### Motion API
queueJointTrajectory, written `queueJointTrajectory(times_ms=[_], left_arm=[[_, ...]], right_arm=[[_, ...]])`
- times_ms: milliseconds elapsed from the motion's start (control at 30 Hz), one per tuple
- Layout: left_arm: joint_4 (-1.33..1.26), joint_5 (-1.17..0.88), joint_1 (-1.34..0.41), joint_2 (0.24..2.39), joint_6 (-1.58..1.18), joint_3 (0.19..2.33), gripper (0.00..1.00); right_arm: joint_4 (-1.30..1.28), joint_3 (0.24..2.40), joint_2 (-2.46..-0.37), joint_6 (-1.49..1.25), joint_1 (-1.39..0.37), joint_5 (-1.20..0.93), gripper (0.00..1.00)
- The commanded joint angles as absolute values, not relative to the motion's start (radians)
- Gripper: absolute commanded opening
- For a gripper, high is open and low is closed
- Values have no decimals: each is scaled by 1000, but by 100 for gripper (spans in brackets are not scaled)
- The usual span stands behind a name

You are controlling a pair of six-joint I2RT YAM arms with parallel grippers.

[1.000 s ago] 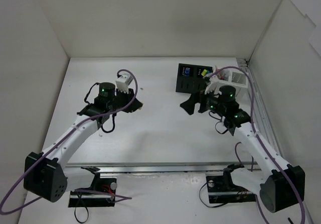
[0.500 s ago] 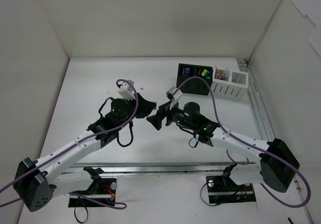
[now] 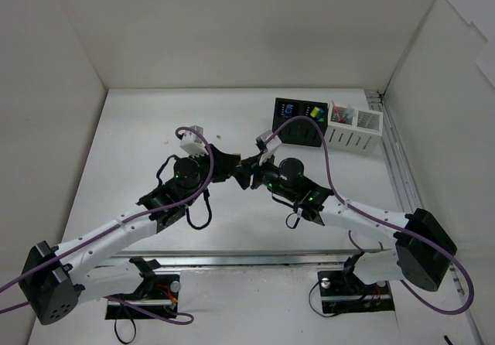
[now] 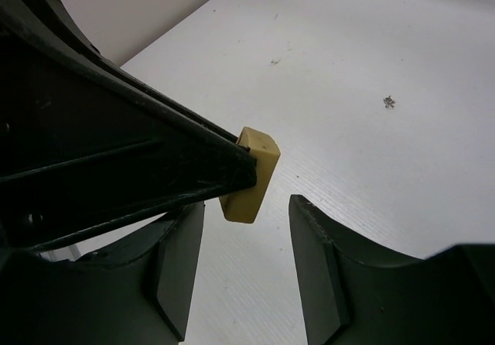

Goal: Sort the stationery into containers
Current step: Place the stationery in the storage box.

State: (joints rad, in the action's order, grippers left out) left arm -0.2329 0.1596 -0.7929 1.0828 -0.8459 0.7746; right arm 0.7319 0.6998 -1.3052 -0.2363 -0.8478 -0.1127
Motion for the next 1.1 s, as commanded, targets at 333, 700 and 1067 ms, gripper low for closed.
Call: queueJointTrajectory(times_ms=[333, 700, 1067], left_arm=[[-290, 187, -811, 1078, -827, 822, 8], [-27, 377, -743, 947, -727, 903, 99], [308, 491, -473, 634, -706, 787, 100]], right_arm=[[842, 778, -1281, -201, -856, -25, 0], [695, 787, -1247, -221, -632, -3, 0], [92, 1138, -1376, -192, -22, 34, 0]])
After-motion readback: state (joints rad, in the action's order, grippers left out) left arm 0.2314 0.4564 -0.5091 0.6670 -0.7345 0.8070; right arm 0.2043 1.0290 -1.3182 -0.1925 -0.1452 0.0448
